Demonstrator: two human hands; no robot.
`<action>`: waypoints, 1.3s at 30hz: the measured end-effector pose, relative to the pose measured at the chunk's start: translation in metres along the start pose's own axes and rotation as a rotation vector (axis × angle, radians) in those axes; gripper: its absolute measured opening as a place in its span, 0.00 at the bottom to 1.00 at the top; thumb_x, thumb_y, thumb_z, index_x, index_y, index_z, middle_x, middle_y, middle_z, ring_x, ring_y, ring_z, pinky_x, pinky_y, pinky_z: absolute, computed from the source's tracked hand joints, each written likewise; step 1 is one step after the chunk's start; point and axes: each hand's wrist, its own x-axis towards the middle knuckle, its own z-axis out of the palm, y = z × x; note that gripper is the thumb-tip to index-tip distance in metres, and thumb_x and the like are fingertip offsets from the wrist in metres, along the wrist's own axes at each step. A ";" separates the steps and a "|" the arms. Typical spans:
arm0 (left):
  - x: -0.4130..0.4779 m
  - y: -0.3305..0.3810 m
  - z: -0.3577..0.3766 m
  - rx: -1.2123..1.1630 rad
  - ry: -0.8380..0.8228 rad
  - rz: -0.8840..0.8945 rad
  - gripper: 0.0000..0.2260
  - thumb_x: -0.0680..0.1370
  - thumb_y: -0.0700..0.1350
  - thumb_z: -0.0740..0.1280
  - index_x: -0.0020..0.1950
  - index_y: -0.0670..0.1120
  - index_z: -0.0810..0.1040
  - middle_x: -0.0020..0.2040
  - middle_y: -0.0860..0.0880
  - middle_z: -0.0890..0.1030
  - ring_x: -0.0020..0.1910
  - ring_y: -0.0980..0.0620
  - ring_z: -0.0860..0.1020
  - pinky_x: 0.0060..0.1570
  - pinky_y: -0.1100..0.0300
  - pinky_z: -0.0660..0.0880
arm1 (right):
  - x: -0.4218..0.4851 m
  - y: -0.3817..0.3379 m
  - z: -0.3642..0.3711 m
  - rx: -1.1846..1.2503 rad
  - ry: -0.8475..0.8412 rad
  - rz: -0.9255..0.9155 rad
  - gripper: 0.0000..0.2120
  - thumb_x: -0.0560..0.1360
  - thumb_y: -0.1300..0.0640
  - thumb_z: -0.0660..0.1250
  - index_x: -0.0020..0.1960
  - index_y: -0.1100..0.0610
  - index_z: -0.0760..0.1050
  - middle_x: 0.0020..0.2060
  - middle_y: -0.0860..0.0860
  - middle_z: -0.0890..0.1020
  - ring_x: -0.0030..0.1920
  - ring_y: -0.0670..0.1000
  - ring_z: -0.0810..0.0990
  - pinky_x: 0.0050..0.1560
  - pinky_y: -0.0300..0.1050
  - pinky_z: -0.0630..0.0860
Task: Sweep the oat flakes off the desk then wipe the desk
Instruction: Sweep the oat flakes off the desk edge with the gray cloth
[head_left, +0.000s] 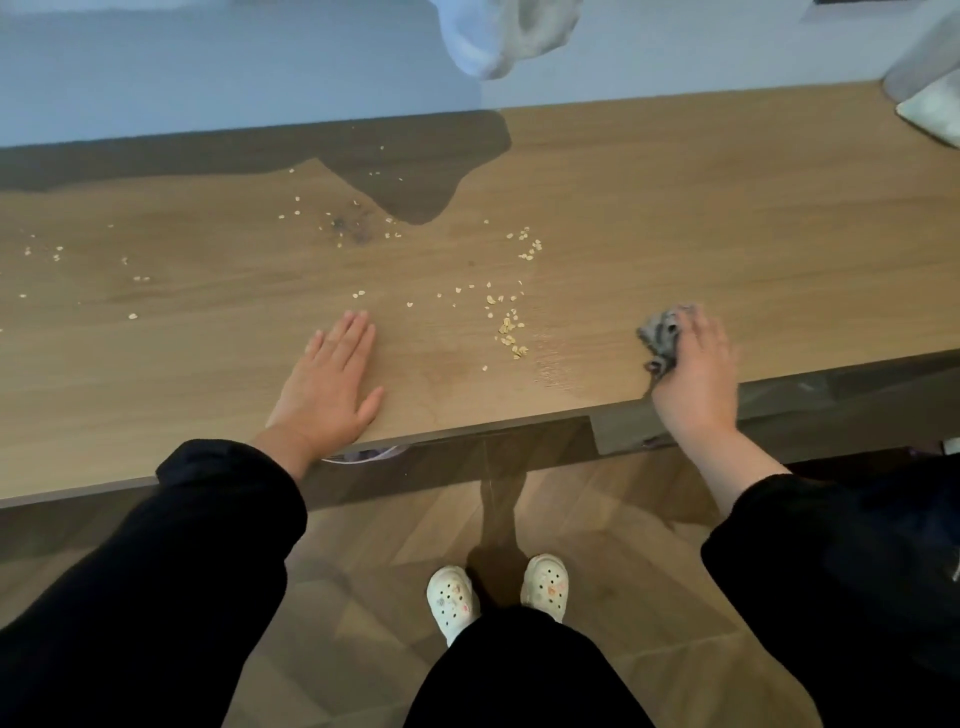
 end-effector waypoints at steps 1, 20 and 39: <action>0.002 0.000 -0.001 0.044 -0.013 0.056 0.34 0.77 0.59 0.45 0.77 0.39 0.50 0.78 0.43 0.49 0.77 0.49 0.47 0.75 0.52 0.43 | 0.002 0.005 -0.002 0.012 0.019 0.116 0.36 0.74 0.64 0.68 0.78 0.58 0.55 0.78 0.55 0.55 0.77 0.59 0.52 0.77 0.58 0.48; -0.001 0.008 0.010 -0.070 -0.008 -0.483 0.32 0.80 0.57 0.46 0.79 0.41 0.44 0.80 0.45 0.43 0.78 0.48 0.40 0.75 0.42 0.44 | -0.017 -0.114 0.026 0.106 0.017 0.251 0.39 0.77 0.62 0.66 0.79 0.60 0.45 0.79 0.56 0.45 0.78 0.59 0.45 0.76 0.56 0.43; 0.000 0.008 0.008 -0.208 0.034 -0.647 0.32 0.80 0.60 0.51 0.80 0.47 0.47 0.79 0.44 0.44 0.78 0.44 0.41 0.74 0.42 0.43 | 0.082 -0.132 0.023 0.132 0.045 0.184 0.38 0.76 0.62 0.67 0.79 0.60 0.50 0.79 0.56 0.52 0.78 0.57 0.49 0.77 0.55 0.47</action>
